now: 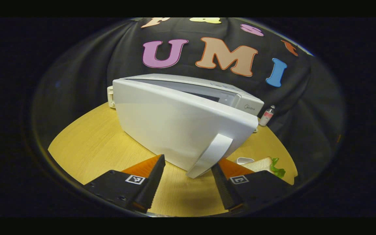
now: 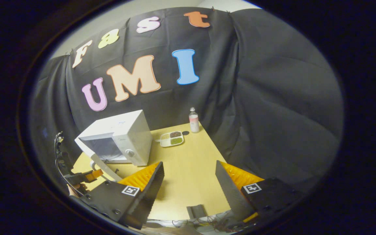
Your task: Open the microwave oven with the left hand, put the food in, and close the microwave oven.
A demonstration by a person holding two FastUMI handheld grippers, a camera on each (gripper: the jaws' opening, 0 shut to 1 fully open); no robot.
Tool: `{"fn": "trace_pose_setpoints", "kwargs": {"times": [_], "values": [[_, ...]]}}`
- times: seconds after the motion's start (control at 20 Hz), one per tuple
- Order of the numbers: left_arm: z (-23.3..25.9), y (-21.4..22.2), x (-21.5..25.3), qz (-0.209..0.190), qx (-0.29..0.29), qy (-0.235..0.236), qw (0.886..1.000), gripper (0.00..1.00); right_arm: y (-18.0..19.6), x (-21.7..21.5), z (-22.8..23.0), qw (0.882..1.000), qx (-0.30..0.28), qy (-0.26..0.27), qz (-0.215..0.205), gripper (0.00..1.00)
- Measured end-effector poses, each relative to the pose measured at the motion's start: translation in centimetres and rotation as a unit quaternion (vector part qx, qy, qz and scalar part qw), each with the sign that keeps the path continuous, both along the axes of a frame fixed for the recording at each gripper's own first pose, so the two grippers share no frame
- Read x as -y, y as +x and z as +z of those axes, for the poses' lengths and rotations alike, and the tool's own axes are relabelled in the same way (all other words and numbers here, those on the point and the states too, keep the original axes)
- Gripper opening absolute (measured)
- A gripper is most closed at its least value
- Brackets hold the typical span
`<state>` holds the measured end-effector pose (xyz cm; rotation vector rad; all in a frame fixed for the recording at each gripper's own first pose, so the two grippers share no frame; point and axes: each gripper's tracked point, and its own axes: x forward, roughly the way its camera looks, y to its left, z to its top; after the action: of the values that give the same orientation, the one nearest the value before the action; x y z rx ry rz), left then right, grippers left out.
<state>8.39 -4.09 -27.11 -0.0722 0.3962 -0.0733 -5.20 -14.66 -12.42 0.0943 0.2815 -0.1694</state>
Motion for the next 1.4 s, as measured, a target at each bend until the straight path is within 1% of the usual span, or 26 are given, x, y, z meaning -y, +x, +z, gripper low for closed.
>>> {"fn": "trace_pose_setpoints", "kwargs": {"times": [0.05, 0.1, 0.15, 0.2, 0.3, 0.35, 0.4, 0.45, 0.55, 0.6, 0.65, 0.85, 1.1, 1.2, 1.4], "values": [[0.0, -0.2, -0.6, -0.002, 0.0, 0.003, 1.0, 0.84, -0.3, -0.5, 0.1, 1.0, 0.002, 0.0, -0.002, 0.99], [-0.1, -0.4, -1.0, -0.007, -0.002, 0.004, 1.0, 0.94, -0.5, -1.1, 0.0, 1.0, 0.003, 0.0, -0.005, 0.99], [-0.1, -0.8, -1.2, -0.013, -0.004, 0.003, 1.0, 1.0, -0.8, -1.8, 0.0, 1.0, 0.002, -0.001, -0.008, 0.99], [-0.2, -1.1, -1.5, -0.02, -0.009, 0.003, 1.0, 1.0, -1.3, -2.5, -0.2, 1.0, 0.0, 0.0, -0.013, 0.91], [-0.1, -2.0, -2.3, -0.03, -0.015, 0.004, 0.999, 1.0, -2.2, -4.1, -0.3, 1.0, -0.002, 0.001, -0.018, 0.91], [0.0, -2.5, -2.7, -0.034, -0.017, 0.001, 0.999, 1.0, -2.7, -4.9, -0.3, 1.0, -0.002, 0.0, -0.021, 0.98], [0.0, -2.9, -3.2, -0.039, -0.019, -0.001, 0.999, 1.0, -3.3, -5.7, -0.5, 1.0, -0.003, -0.001, -0.024, 0.98], [0.0, -3.5, -3.7, -0.044, -0.022, -0.004, 0.999, 1.0, -3.8, -6.5, -0.6, 1.0, -0.005, 0.0, -0.027, 0.91], [0.0, -4.5, -5.0, -0.052, -0.026, -0.007, 0.998, 1.0, -4.8, -8.1, -1.0, 0.999, -0.007, 0.002, -0.032, 0.91], [0.1, -5.2, -5.8, -0.054, -0.026, -0.008, 0.998, 1.0, -5.3, -8.9, -1.3, 0.999, -0.009, 0.002, -0.034, 0.98], [0.2, -5.9, -6.7, -0.054, -0.027, -0.009, 0.998, 1.0, -5.8, -9.7, -1.5, 0.999, -0.01, 0.004, -0.036, 0.98], [0.7, -8.5, -10.8, -0.045, -0.03, -0.025, 0.998, 1.0, -7.5, -13.3, -2.2, 0.999, -0.016, 0.015, -0.031, 0.99], [1.1, -10.9, -16.5, -0.02, -0.021, -0.029, 0.999, 1.0, -9.3, -16.5, -3.0, 0.999, -0.016, 0.024, -0.028, 0.99], [1.8, -11.7, -19.1, -0.007, -0.011, -0.024, 1.0, 0.97, -10.0, -17.5, -3.3, 0.999, -0.017, 0.026, -0.029, 0.99], [2.6, -12.7, -24.5, 0.017, 0.001, 0.001, 1.0, 0.97, -11.3, -19.2, -3.8, 0.999, -0.019, 0.022, -0.03, 0.99]]}}
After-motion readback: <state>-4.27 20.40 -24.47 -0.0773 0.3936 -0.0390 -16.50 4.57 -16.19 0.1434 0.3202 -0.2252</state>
